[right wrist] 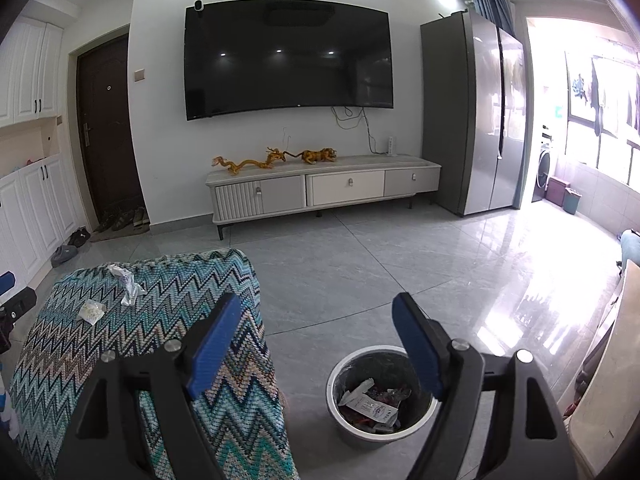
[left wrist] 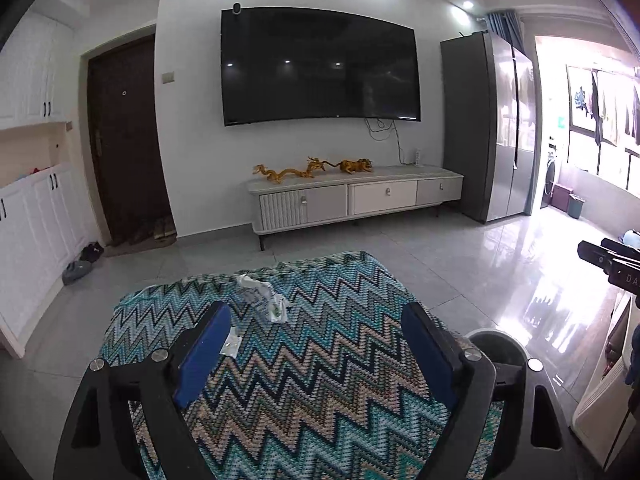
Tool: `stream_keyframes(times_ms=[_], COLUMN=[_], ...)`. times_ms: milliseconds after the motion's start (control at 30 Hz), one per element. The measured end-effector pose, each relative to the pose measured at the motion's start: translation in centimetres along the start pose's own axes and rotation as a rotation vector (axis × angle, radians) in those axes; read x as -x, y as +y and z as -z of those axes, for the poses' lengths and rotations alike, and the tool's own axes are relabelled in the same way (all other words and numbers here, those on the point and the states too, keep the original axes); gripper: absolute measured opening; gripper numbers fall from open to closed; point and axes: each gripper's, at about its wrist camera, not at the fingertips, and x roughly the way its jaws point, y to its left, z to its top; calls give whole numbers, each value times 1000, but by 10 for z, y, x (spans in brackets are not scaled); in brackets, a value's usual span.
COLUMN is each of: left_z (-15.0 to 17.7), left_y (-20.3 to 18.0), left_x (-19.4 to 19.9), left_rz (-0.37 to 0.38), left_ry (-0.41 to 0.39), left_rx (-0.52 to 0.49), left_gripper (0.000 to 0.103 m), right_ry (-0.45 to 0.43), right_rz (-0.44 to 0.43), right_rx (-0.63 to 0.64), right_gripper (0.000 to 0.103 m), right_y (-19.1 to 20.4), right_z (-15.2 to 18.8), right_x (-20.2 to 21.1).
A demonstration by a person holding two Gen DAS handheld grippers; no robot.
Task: Collect trash
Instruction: 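Move both tools back over the blanket, then grasp the clear yellow-printed food bag with the left tool while the right tool grasps the white printed bag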
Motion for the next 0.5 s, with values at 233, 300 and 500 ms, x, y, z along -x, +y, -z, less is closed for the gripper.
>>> stream_keyframes(times_ms=[233, 300, 500], left_z=[19, 27, 51], left_y=[79, 104, 160], left_x=[-42, -62, -126], left_rz=[-73, -58, -4], left_ry=[68, 110, 235], left_rx=[74, 111, 163], left_gripper=[88, 90, 93], right_ry=[29, 48, 121], right_rz=[-77, -108, -237], right_rx=[72, 96, 150], right_gripper=[78, 78, 79], right_y=[50, 67, 128], right_z=[-16, -20, -24], right_x=[-24, -39, -106])
